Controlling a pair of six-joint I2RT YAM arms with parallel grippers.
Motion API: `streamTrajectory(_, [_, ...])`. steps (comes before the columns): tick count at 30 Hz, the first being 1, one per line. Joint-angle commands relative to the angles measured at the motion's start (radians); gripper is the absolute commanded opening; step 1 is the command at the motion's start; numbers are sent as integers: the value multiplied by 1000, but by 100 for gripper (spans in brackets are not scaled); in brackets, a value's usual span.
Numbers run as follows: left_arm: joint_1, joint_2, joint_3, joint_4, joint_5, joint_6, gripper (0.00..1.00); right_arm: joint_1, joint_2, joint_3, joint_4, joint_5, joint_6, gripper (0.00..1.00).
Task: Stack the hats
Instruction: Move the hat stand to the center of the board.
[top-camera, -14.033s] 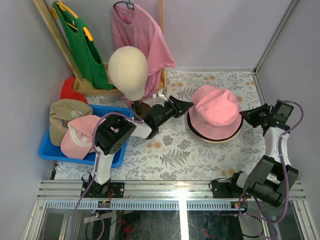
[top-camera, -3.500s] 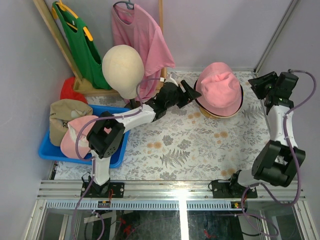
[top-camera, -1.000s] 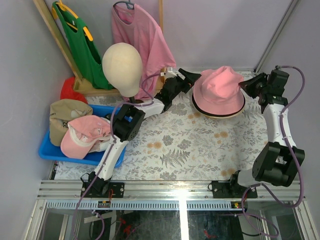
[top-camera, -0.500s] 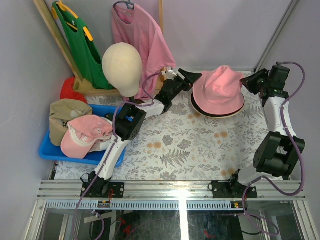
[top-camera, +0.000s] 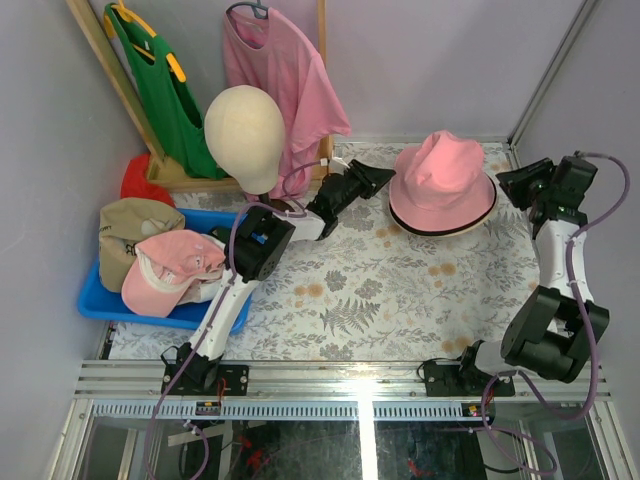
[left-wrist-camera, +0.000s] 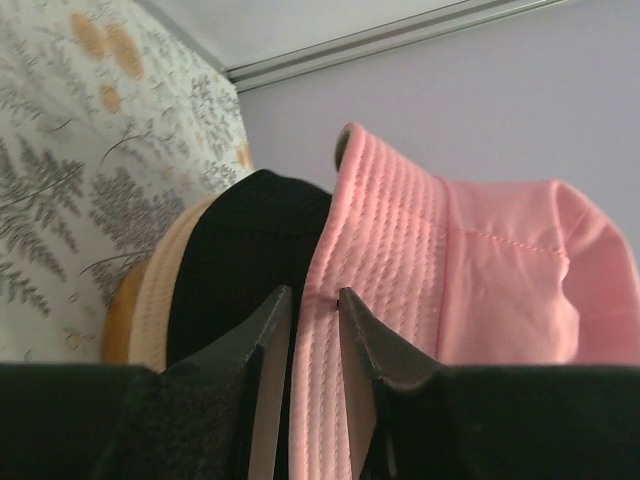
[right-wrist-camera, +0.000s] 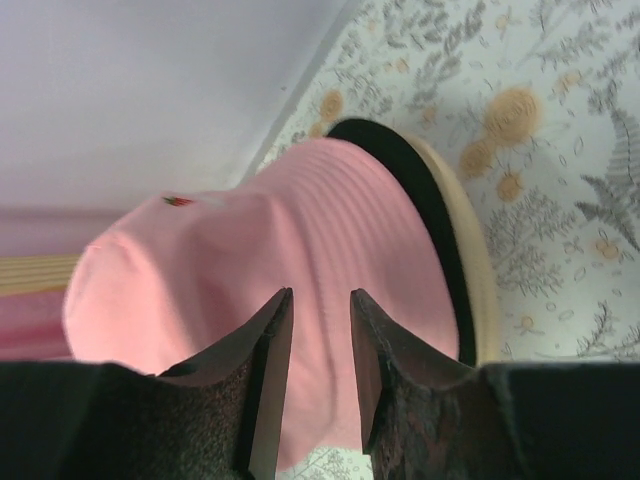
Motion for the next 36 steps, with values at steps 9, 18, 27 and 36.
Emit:
streamTrajectory(9, [-2,-94,-100,89,16,17,23,-15,-58,-159,111,-71,48,37])
streamTrajectory(18, [-3,-91,-82,84,15,21,24,-27,-56,-148,70,-41,17,38])
streamTrajectory(27, [-3,-65,-19,55,10,33,55,-36,-28,-135,65,-31,-1,44])
streamTrajectory(36, [0,-21,60,38,19,36,57,-42,-6,-126,61,-18,-17,46])
